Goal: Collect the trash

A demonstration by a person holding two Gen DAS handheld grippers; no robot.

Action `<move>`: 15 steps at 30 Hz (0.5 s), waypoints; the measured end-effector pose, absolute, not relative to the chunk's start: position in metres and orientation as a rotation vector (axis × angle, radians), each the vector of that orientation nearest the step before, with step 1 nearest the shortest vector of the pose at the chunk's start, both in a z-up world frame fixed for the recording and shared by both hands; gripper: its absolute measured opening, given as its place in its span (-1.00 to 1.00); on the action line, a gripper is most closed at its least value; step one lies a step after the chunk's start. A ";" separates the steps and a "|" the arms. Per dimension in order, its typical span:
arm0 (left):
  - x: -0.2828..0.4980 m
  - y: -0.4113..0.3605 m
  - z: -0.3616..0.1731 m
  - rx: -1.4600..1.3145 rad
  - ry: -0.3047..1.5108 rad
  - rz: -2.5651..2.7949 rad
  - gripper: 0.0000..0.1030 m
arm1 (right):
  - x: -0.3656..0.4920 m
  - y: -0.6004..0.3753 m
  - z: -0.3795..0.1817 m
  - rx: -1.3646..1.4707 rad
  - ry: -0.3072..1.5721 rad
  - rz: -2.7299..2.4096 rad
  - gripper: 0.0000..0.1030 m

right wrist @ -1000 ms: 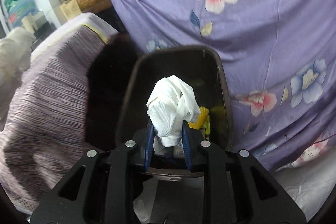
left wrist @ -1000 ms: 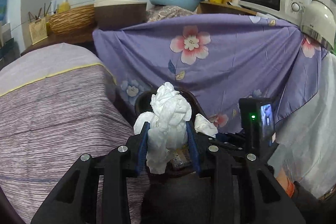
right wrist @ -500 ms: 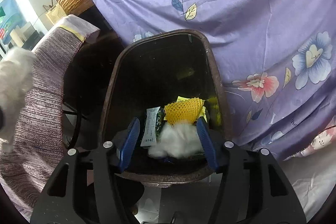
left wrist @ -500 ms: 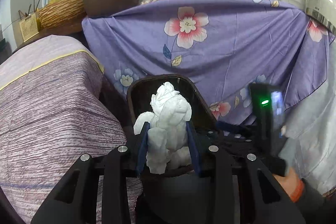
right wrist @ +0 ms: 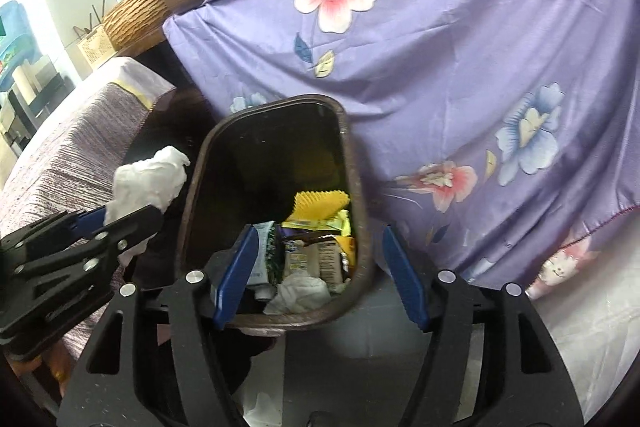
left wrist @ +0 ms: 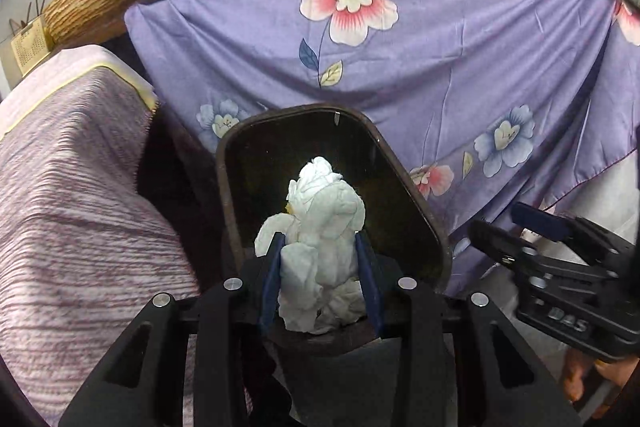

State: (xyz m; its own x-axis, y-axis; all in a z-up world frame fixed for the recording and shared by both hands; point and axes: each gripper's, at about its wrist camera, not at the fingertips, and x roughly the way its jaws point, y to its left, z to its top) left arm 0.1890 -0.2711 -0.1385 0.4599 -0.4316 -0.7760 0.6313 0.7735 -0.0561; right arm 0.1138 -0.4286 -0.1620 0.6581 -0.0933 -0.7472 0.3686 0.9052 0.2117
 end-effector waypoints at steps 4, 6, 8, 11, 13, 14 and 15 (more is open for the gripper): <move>0.193 -0.280 -0.146 0.275 0.877 -0.664 -0.27 | 0.104 -0.435 -0.163 0.374 0.821 -0.292 0.26; 0.194 -0.283 -0.149 0.280 0.881 -0.670 -0.14 | 0.100 -0.437 -0.164 0.375 0.821 -0.301 0.26; 0.193 -0.284 -0.150 0.277 0.877 -0.674 0.11 | 0.096 -0.439 -0.164 0.375 0.820 -0.313 0.27; 0.188 -0.282 -0.144 0.266 0.848 -0.684 0.34 | 0.093 -0.442 -0.162 0.373 0.819 -0.328 0.30; 0.184 -0.281 -0.138 0.266 0.830 -0.684 0.43 | 0.090 -0.441 -0.160 0.368 0.815 -0.341 0.40; 0.182 -0.279 -0.135 0.264 0.820 -0.684 0.47 | 0.088 -0.442 -0.159 0.365 0.808 -0.348 0.43; 0.179 -0.277 -0.130 0.256 0.804 -0.686 0.50 | 0.086 -0.441 -0.157 0.363 0.805 -0.351 0.43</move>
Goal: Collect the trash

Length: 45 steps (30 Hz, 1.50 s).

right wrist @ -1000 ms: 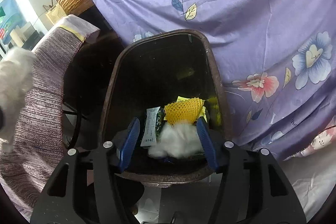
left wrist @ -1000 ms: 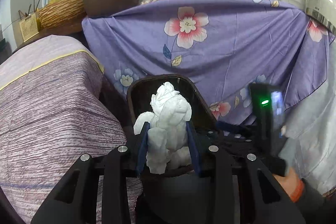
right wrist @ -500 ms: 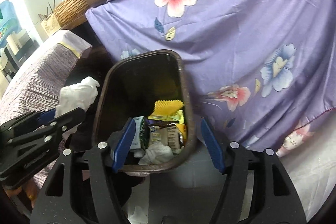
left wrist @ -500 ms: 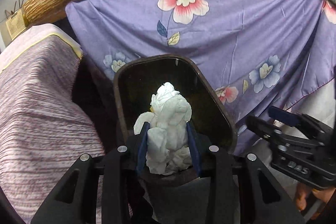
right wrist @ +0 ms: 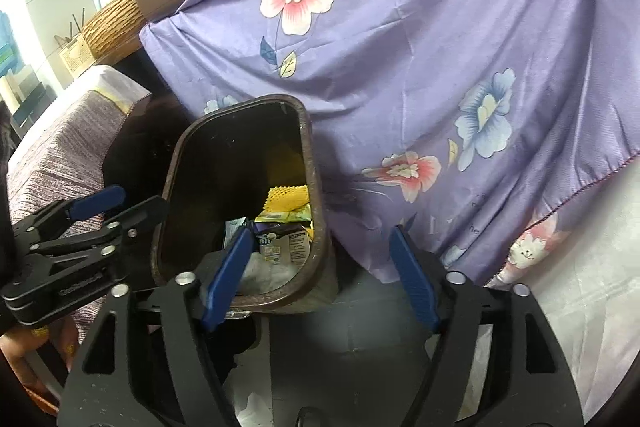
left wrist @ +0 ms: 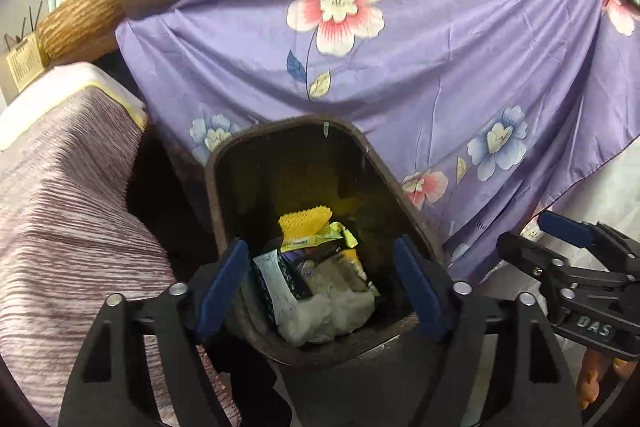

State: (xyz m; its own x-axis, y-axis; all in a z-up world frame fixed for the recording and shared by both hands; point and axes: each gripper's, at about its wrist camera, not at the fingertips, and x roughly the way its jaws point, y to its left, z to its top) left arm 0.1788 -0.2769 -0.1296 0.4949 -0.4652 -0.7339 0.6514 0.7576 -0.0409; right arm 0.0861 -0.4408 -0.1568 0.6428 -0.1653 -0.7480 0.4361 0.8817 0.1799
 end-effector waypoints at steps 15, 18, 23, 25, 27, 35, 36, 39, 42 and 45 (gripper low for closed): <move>0.112 -0.182 -0.043 0.159 0.551 -0.602 0.89 | 0.071 -0.393 -0.107 0.253 0.693 -0.360 0.74; 0.096 -0.155 -0.026 0.135 0.497 -0.554 0.89 | 0.058 -0.371 -0.084 0.209 0.600 -0.359 0.85; 0.064 -0.112 -0.007 0.110 0.388 -0.469 0.90 | 0.038 -0.317 -0.045 0.064 0.457 -0.311 0.89; 0.053 -0.098 -0.004 0.109 0.358 -0.433 0.90 | 0.032 -0.303 -0.036 0.046 0.415 -0.284 0.89; 0.045 -0.089 -0.003 0.123 0.346 -0.399 0.90 | 0.024 -0.287 -0.028 0.037 0.379 -0.258 0.89; 0.016 -0.052 -0.002 0.086 0.301 -0.298 0.90 | -0.013 -0.248 -0.011 0.027 0.303 -0.169 0.89; 0.012 -0.049 -0.001 0.077 0.299 -0.292 0.90 | -0.017 -0.244 -0.010 0.012 0.290 -0.170 0.89; 0.005 -0.043 0.001 0.042 0.284 -0.278 0.90 | -0.027 -0.232 -0.004 -0.029 0.261 -0.178 0.89; -0.001 -0.042 0.004 0.042 0.257 -0.246 0.90 | -0.035 -0.230 -0.001 -0.007 0.247 -0.160 0.89; -0.004 -0.042 0.008 0.038 0.236 -0.240 0.90 | -0.038 -0.228 0.000 -0.007 0.242 -0.142 0.89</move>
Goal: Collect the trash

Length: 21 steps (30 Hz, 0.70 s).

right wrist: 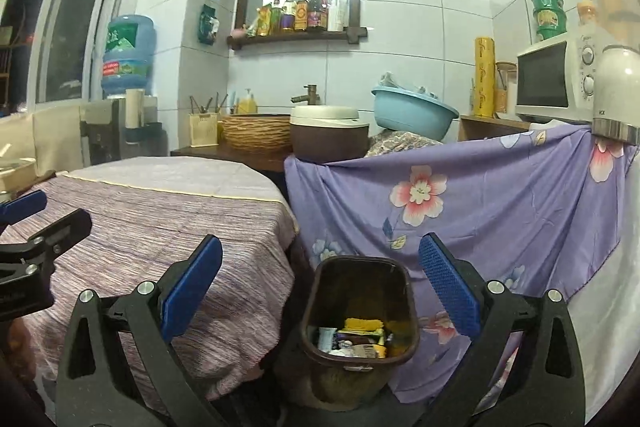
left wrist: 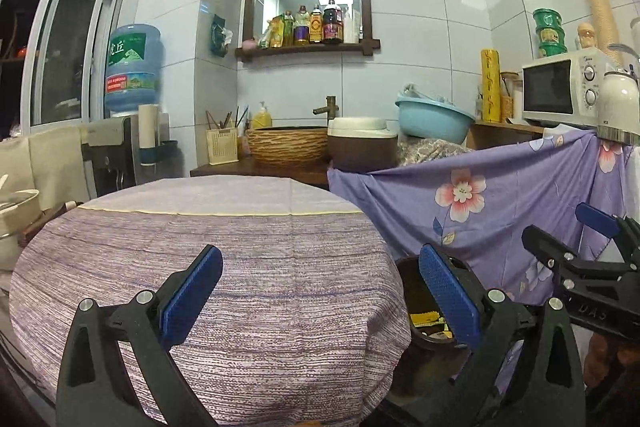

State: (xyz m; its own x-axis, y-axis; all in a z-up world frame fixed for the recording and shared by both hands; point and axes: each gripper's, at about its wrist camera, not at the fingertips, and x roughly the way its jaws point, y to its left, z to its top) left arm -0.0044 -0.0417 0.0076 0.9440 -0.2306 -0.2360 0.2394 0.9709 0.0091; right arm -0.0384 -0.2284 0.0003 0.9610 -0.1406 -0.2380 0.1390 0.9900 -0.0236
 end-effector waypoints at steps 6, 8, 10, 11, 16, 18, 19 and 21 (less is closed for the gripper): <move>-0.006 -0.040 0.011 0.028 0.227 -0.237 0.90 | -0.040 -0.232 0.002 -0.005 0.234 -0.144 0.89; -0.005 -0.041 0.010 0.030 0.230 -0.234 0.90 | -0.041 -0.232 0.003 -0.004 0.232 -0.150 0.89; -0.006 -0.042 0.010 0.032 0.230 -0.233 0.90 | -0.040 -0.233 0.003 -0.001 0.239 -0.151 0.89; -0.007 -0.043 0.010 0.032 0.228 -0.231 0.90 | -0.039 -0.234 0.003 0.001 0.240 -0.151 0.89; -0.007 -0.043 0.010 0.032 0.227 -0.223 0.90 | -0.038 -0.234 0.004 0.005 0.238 -0.150 0.89; -0.006 -0.042 0.010 0.030 0.232 -0.225 0.90 | -0.038 -0.233 0.003 0.005 0.242 -0.149 0.89; -0.006 -0.042 0.010 0.028 0.232 -0.225 0.90 | -0.037 -0.233 0.003 0.005 0.244 -0.150 0.89; -0.006 -0.041 0.010 0.027 0.233 -0.221 0.90 | -0.036 -0.235 0.003 0.008 0.246 -0.150 0.89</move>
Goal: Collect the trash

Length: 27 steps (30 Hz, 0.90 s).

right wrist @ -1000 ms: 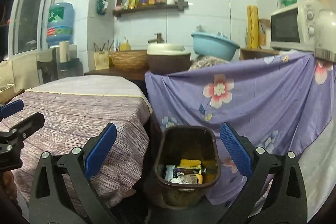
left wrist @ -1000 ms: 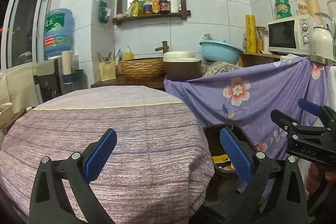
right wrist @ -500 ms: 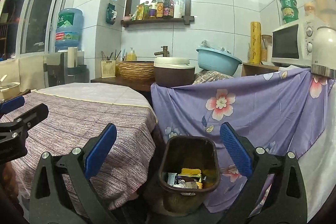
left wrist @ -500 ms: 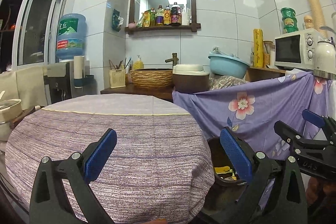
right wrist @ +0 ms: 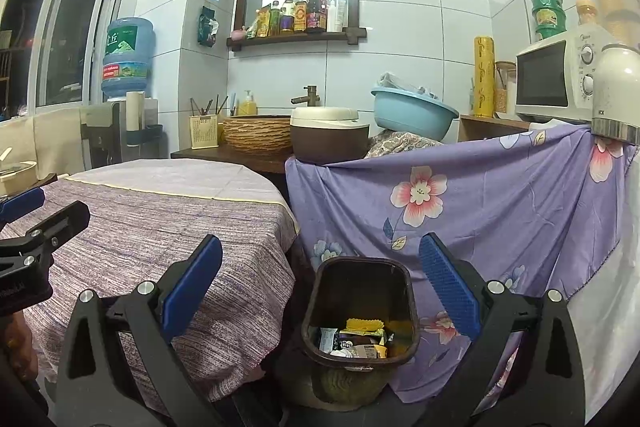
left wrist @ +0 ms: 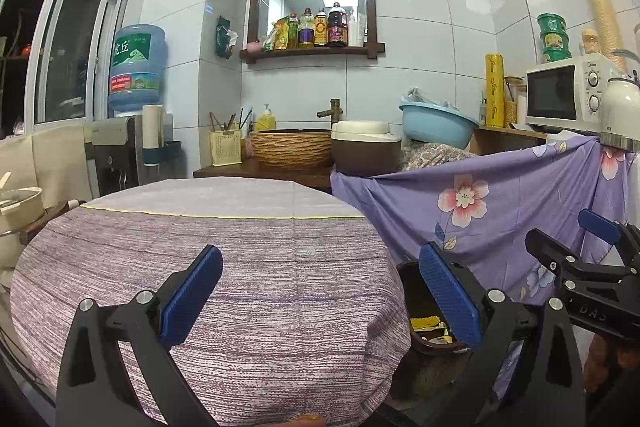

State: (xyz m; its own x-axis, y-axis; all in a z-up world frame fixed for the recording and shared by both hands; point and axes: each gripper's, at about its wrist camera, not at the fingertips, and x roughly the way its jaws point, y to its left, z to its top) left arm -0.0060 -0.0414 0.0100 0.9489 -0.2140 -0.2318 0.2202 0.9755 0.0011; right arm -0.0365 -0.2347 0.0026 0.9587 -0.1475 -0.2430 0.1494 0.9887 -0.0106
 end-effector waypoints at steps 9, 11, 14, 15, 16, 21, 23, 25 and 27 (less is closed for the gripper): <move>-0.004 -0.043 0.009 0.033 0.241 -0.218 0.90 | -0.033 -0.237 0.000 0.016 0.259 -0.154 0.89; -0.004 -0.042 0.009 0.033 0.243 -0.219 0.90 | -0.033 -0.238 0.000 0.019 0.259 -0.155 0.89; -0.004 -0.044 0.008 0.031 0.246 -0.216 0.90 | -0.032 -0.239 -0.001 0.022 0.263 -0.157 0.89; -0.004 -0.044 0.008 0.031 0.247 -0.216 0.90 | -0.031 -0.240 -0.002 0.022 0.265 -0.157 0.89; -0.004 -0.045 0.008 0.032 0.246 -0.213 0.90 | -0.032 -0.240 -0.003 0.023 0.267 -0.157 0.89; -0.003 -0.049 0.008 0.031 0.251 -0.206 0.90 | -0.031 -0.240 -0.004 0.027 0.273 -0.160 0.89; -0.003 -0.048 0.008 0.033 0.253 -0.203 0.90 | -0.031 -0.239 -0.005 0.028 0.275 -0.161 0.89; -0.003 -0.049 0.007 0.034 0.254 -0.200 0.90 | -0.031 -0.238 -0.005 0.029 0.276 -0.162 0.89; -0.003 -0.049 0.007 0.033 0.253 -0.201 0.90 | -0.031 -0.238 -0.006 0.029 0.278 -0.162 0.89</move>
State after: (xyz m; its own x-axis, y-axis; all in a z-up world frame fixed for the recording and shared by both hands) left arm -0.0027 -0.0491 0.0073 0.9482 -0.1931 -0.2521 0.2015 0.9794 0.0077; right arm -0.0306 -0.2379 -0.0056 0.9487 -0.1556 -0.2753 0.1636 0.9865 0.0064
